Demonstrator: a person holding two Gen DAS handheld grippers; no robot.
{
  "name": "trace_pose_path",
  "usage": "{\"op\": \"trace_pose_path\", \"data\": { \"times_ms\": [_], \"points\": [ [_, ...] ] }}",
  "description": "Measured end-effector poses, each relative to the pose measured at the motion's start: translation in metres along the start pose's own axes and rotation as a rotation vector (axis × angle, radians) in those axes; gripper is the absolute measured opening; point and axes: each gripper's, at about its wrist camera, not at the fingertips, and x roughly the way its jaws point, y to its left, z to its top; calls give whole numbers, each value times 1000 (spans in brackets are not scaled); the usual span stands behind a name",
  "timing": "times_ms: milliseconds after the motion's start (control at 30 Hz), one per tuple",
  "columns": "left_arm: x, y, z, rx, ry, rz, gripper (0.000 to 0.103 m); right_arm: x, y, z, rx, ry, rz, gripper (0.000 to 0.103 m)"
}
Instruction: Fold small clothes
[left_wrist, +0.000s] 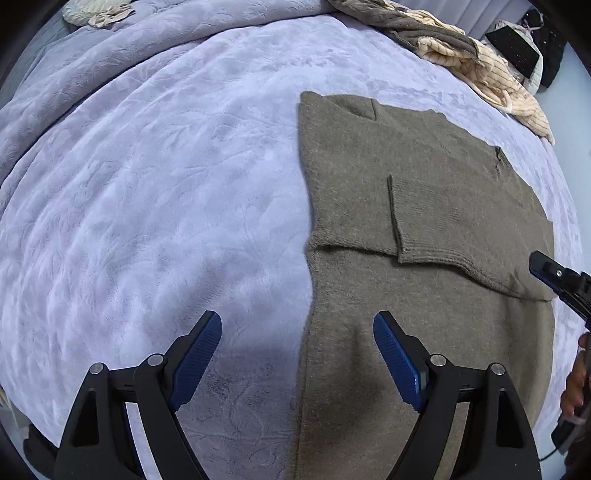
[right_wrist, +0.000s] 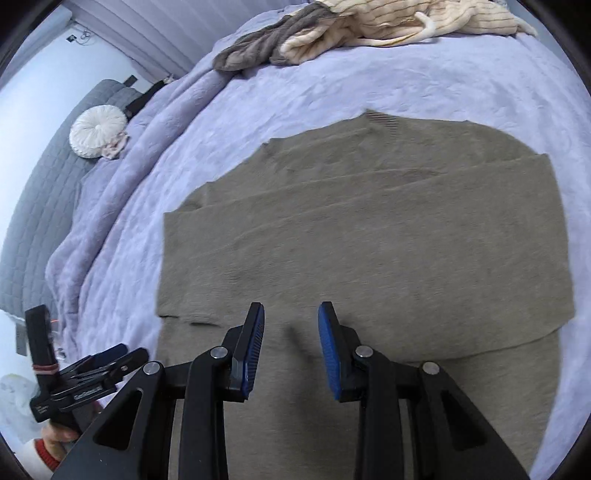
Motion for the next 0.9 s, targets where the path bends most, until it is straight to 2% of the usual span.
{"op": "trace_pose_path", "data": {
  "times_ms": [67, 100, 200, 333, 433, 567, 633, 800, 833, 900],
  "points": [
    [4, -9, -4, 32, 19, 1, 85, 13, -20, -2, 24, 66, -79, 33],
    [6, -13, -8, 56, 27, 13, 85, 19, -30, -8, 43, 108, -89, 33],
    [9, -23, -18, 107, 51, 26, 85, 7, -35, -23, 26, 94, -63, 33],
    [9, -22, -30, 104, 90, 18, 85, -13, -41, -46, 31, 136, -53, 34],
    [2, -15, -29, 83, 74, -5, 85, -39, -61, -57, 106, 78, -29, 34],
    [0, -3, -2, 40, 34, -43, 85, -70, -127, -50, 341, -42, -33, 45],
    [4, 3, 17, 10, 11, -93, 85, -76, -165, -45, 473, -98, 2, 45],
    [30, 8, 55, -100, 41, -327, 85, -60, -222, -37, 660, -127, 126, 45],
    [35, 5, 60, -100, 48, -352, 85, -55, -230, -36, 683, -119, 160, 45],
    [42, -3, 64, -86, 46, -331, 85, -44, -236, -35, 709, -106, 205, 45]
  ]
}}
